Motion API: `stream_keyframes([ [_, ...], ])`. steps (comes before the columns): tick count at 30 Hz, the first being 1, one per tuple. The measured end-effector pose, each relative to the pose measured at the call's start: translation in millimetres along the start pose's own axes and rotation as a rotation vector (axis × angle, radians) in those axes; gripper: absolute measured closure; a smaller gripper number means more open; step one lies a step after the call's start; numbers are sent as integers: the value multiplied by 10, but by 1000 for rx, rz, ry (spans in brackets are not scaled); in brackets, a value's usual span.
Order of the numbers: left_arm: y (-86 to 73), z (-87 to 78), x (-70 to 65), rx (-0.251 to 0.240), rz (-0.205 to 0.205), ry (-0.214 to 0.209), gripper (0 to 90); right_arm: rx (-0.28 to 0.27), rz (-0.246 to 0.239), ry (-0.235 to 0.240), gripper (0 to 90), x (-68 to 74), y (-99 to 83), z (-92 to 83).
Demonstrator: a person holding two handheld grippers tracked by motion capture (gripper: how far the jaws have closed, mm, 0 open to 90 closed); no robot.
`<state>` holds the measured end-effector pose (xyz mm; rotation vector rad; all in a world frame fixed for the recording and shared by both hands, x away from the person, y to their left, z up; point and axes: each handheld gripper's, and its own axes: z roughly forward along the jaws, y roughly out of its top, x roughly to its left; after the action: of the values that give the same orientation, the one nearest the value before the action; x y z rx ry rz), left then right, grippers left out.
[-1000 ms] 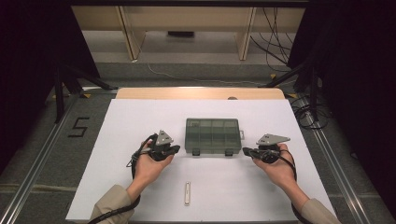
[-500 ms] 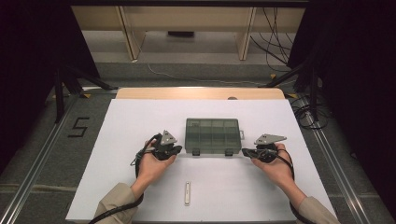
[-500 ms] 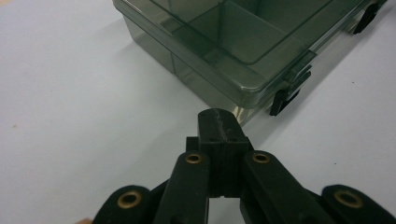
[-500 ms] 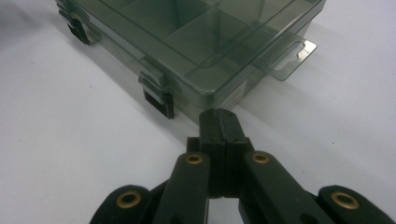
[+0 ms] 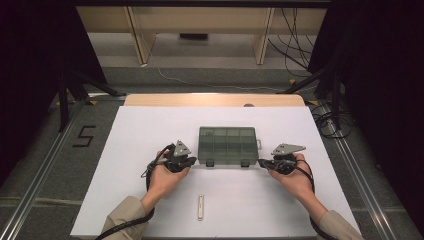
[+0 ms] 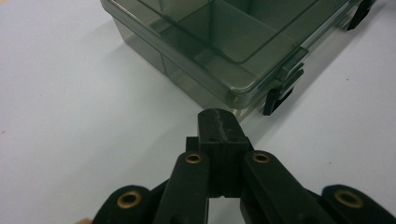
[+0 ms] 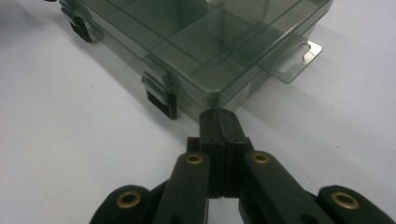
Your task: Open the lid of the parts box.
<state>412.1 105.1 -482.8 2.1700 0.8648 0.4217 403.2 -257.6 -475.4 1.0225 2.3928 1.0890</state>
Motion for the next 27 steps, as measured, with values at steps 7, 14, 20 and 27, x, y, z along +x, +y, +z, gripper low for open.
stream_keyframes([
  [7, 3, 1, -29, -17, -9, 0, 894, 5, 16, 10, 900, 16, 8, -4],
  [14, 17, -11, -48, -32, -6, -4, 893, 0, 11, 8, 900, 13, 10, -1],
  [20, 23, -14, -55, -42, -7, -4, 893, -2, 13, 6, 900, 13, 13, -2],
  [27, 54, -59, -59, -79, -10, -2, 894, -23, 20, 8, 900, 21, 46, -38],
])
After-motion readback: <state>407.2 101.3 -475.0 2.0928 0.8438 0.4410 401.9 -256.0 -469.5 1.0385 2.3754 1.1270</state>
